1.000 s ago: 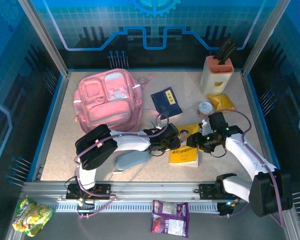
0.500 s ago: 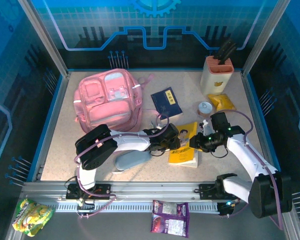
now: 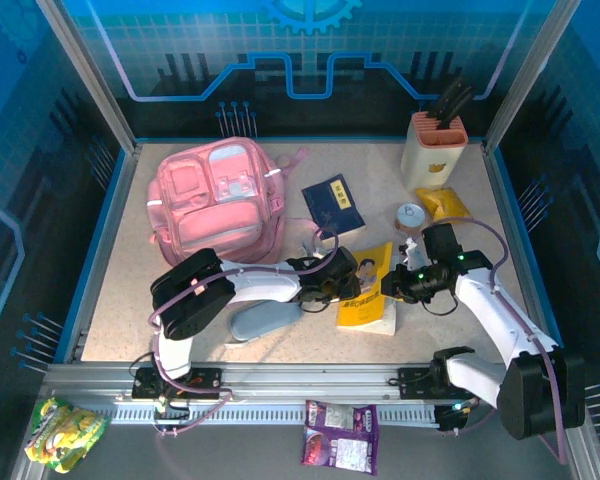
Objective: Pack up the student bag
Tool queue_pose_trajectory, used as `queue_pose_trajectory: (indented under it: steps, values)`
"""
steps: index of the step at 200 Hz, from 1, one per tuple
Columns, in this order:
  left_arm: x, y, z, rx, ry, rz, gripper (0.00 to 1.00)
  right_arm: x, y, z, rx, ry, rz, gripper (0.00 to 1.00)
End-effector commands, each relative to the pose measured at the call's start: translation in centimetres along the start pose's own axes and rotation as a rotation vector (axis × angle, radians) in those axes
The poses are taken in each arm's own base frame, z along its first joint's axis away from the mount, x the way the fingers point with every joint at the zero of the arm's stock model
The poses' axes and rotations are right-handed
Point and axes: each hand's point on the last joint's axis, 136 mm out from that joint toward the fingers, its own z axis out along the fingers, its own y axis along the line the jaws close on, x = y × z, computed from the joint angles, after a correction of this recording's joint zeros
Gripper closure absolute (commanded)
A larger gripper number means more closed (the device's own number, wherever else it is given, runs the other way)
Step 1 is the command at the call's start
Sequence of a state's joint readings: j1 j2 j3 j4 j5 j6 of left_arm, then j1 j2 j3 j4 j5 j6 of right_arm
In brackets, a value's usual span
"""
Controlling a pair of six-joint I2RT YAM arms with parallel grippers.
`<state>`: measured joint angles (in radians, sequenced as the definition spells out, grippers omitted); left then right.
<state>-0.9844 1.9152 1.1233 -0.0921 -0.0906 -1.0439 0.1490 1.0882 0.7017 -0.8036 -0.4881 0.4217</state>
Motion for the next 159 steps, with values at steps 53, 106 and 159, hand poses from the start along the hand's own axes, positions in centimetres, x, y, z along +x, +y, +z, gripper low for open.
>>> queue_pose_trajectory:
  steps: [53,106,159]
  values:
    - [-0.4,-0.2,0.0,-0.014,-0.007,0.028,0.52,-0.3,0.0,0.6,-0.027,0.029,0.021,0.75]
    - [-0.4,-0.6,0.0,-0.003,-0.003,0.026,0.52,-0.5,-0.2,1.1,-0.029,0.025,0.017,0.85]
    - [-2.0,-1.7,-2.7,0.06,-0.043,0.017,0.46,-1.4,2.2,-0.1,-0.125,-0.037,-0.023,1.0]
